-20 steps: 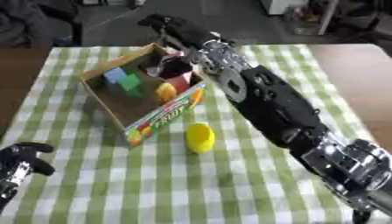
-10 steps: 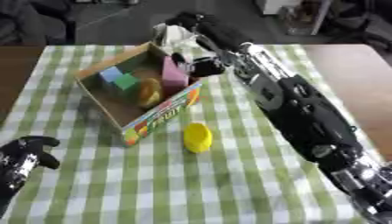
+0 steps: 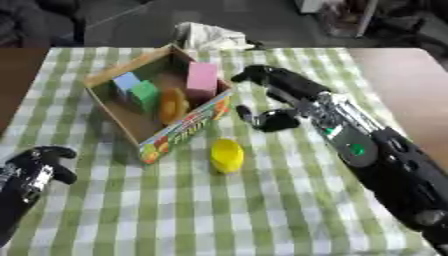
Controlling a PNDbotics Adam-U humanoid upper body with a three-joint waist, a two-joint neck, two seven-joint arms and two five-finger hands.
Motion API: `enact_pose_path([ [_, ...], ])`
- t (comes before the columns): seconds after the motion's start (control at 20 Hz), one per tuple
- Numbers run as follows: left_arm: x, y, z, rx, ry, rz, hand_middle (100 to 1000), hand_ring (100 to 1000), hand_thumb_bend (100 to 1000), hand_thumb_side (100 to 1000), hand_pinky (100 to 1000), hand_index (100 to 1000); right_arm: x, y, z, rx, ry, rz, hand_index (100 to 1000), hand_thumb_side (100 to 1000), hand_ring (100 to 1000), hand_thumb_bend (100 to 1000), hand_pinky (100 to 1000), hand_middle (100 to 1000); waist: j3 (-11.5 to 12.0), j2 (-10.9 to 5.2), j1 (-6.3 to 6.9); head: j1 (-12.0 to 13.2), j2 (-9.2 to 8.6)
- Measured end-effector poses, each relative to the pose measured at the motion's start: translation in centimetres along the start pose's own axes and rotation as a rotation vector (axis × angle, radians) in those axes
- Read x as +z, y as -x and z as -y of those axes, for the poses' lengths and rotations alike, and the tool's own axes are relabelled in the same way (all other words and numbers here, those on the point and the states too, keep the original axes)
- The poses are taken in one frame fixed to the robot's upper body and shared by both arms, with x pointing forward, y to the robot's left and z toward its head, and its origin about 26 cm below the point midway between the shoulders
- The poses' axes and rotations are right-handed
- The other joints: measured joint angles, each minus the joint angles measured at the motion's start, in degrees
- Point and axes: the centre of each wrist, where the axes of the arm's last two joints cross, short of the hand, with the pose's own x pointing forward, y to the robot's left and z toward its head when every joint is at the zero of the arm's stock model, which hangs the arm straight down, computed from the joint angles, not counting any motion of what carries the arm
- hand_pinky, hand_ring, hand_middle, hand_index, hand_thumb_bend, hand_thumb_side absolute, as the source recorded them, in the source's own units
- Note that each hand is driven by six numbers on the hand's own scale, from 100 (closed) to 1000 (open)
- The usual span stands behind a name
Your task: Pick up objects on the table and place them in the box.
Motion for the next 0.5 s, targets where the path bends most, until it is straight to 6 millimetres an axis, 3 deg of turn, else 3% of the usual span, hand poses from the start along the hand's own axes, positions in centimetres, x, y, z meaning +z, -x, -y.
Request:
enact_pose_path([
  [0.25, 0.0, 0.0, 0.0, 0.000, 0.002, 0.000, 652, 523, 100, 652, 587, 701, 1.9, -1.3, -2.8, -0.028, -0.121, 0.068, 950, 493, 980, 210, 852, 874, 0.69, -0.42, 0.25, -0.62, 0.00],
  [0.5, 0.0, 0.0, 0.1, 0.001, 0.007, 0.000, 652, 523, 100, 652, 587, 701, 1.6, -1.8, -1.5, 0.037, -0.145, 0.048, 958, 453, 969, 235, 849, 877, 0.77, -0.51, 0.38, -0.96, 0.00],
])
